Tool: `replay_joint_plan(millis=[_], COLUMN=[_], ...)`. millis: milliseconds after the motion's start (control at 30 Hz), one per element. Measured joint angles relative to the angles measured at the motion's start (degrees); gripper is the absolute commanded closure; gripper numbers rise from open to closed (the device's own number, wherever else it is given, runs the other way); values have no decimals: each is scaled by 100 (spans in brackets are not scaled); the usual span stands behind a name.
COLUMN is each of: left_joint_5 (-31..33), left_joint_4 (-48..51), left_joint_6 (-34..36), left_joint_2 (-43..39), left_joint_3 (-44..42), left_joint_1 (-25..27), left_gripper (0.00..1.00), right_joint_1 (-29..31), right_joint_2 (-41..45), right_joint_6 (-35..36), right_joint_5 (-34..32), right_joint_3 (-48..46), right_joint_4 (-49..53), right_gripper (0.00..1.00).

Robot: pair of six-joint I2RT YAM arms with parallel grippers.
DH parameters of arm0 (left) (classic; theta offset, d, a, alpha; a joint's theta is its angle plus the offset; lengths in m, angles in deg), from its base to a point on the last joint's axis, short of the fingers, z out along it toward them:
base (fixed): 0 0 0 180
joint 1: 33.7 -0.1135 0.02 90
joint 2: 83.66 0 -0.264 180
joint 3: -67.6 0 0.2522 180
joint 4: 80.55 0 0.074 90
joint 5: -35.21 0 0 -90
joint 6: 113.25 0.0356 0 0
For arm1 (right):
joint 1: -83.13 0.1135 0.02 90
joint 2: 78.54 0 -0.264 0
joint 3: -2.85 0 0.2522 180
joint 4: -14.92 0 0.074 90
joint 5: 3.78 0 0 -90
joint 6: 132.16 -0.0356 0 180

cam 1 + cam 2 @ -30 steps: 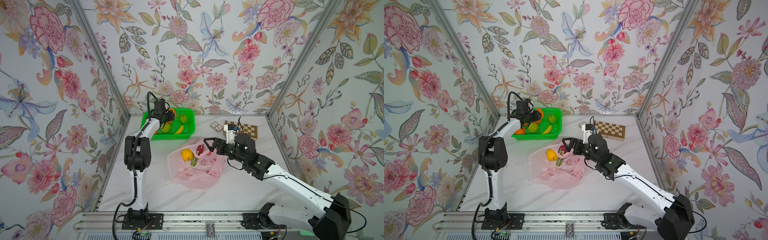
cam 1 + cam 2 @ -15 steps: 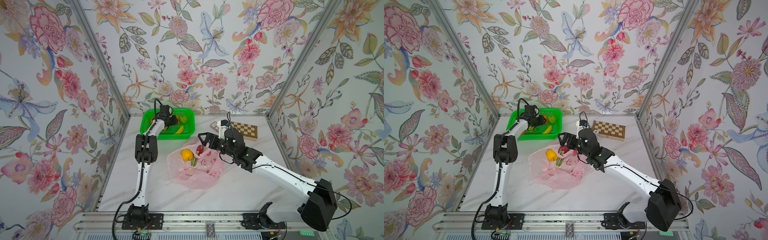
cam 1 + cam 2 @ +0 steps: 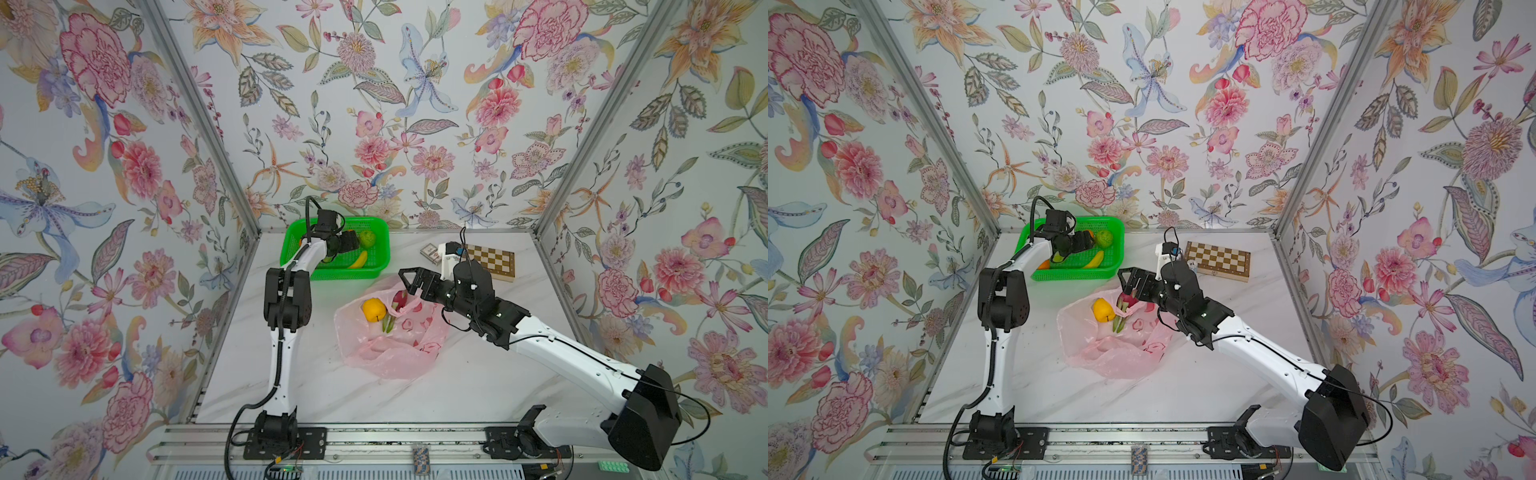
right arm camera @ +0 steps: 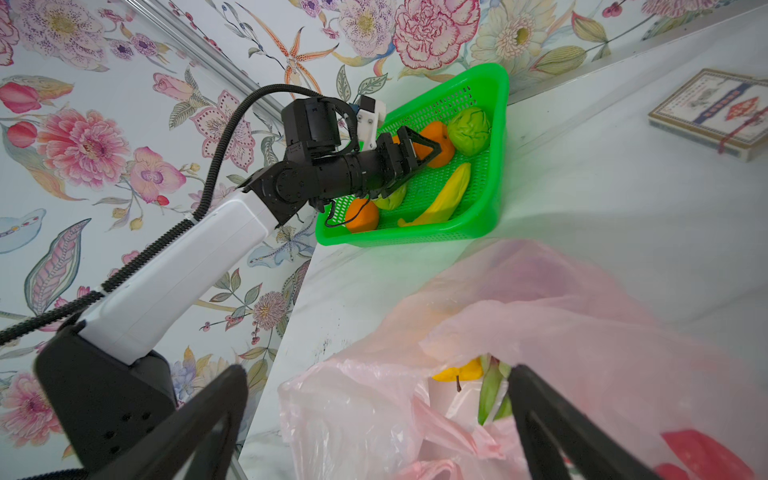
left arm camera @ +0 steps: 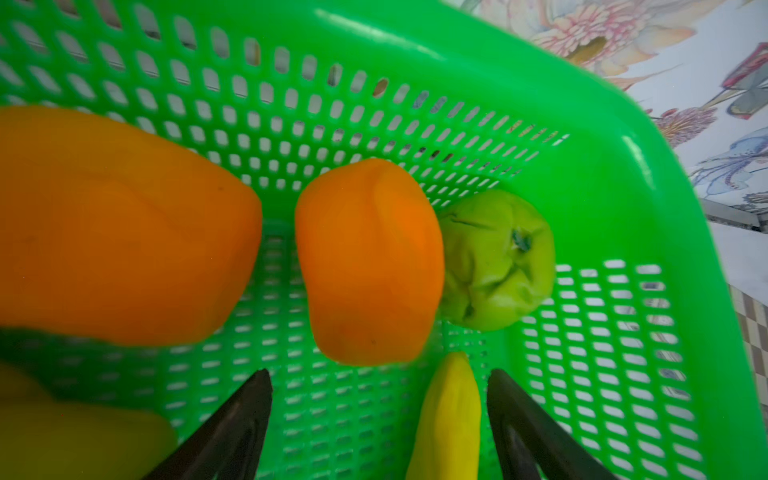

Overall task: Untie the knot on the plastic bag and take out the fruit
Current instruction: 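Bring the left gripper to the bag edge while the right gripper reaches inside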

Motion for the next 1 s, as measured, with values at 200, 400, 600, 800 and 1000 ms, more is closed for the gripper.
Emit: replay_joint_plan(millis=[200,400,600,800,1000], left_joint_5=[-177,-649,-988,-975,-929], left_joint_4=[-490,-1152,-1196,-341,584], left_joint_6=[-120,-361,-35,1139,2175], left_joint_2=[-1891,-3834,-5073,-5807,-5908], left_joint_3=[-1462,-2997,-3738,-3816,-4168], left_joint_1=[2,44,601,1456,1781], left_gripper=[16,15,12,10,9], right_joint_1=[0,26,59,87,90], right_joint_2=[468,737,798,800,815], right_joint_6=[-2,-7,2,2,-4], right_joint_5=[20,20,109,173,210], right_joint_3=[-422,-730,-979,-1130,-1333], right_joint_4=[61,168,251,247,249], right_gripper=[1,6,12,13,16])
